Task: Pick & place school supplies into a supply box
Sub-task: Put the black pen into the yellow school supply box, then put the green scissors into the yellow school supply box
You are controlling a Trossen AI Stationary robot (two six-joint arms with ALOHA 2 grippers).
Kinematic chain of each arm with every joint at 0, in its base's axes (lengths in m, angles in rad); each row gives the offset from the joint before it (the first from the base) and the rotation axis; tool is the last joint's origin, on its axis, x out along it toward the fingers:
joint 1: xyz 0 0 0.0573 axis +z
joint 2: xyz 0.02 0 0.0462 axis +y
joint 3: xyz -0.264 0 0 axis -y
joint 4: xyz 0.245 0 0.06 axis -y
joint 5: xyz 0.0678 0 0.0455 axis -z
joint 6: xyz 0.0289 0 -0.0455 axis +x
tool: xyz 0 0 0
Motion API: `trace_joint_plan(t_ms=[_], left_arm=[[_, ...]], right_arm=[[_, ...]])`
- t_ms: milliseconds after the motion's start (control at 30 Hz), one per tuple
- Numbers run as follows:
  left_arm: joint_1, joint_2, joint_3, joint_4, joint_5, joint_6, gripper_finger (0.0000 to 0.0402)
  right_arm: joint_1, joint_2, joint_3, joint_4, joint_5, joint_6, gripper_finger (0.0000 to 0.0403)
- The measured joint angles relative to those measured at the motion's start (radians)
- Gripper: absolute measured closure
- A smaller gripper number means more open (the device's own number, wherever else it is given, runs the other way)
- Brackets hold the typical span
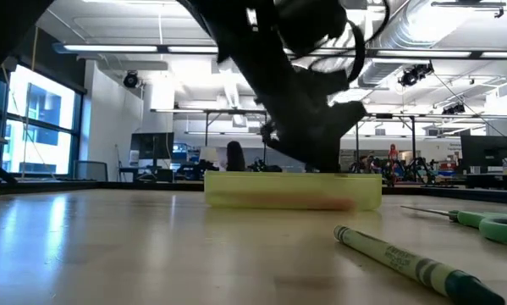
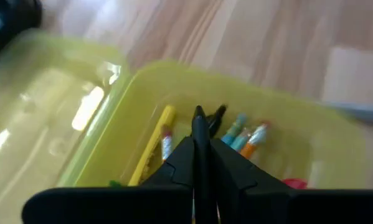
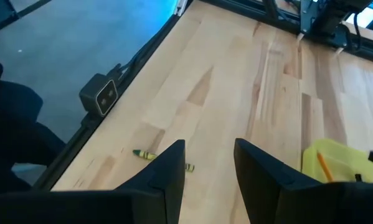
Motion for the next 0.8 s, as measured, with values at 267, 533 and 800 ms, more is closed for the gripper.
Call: trace_joint_plan(t_ms=[267, 533, 800], left_arm=[[0.018, 0.003, 0.000, -0.009, -0.010, -0.002, 0.0299], [0.019, 0.003, 0.000, -0.009, -0.015, 0.019, 0.0252], [0.017, -0.011, 0.054, -0.017, -0.025, 0.019, 0.0232]], right_arm=[[0.000, 0.000, 0.000, 0.001, 0.002, -0.003, 0.0285], [0.000, 0.000, 0.000, 0.001, 0.002, -0.003, 0.0285], [0.000, 0.000, 0.000, 0.002, 0.002, -0.003, 0.0285]])
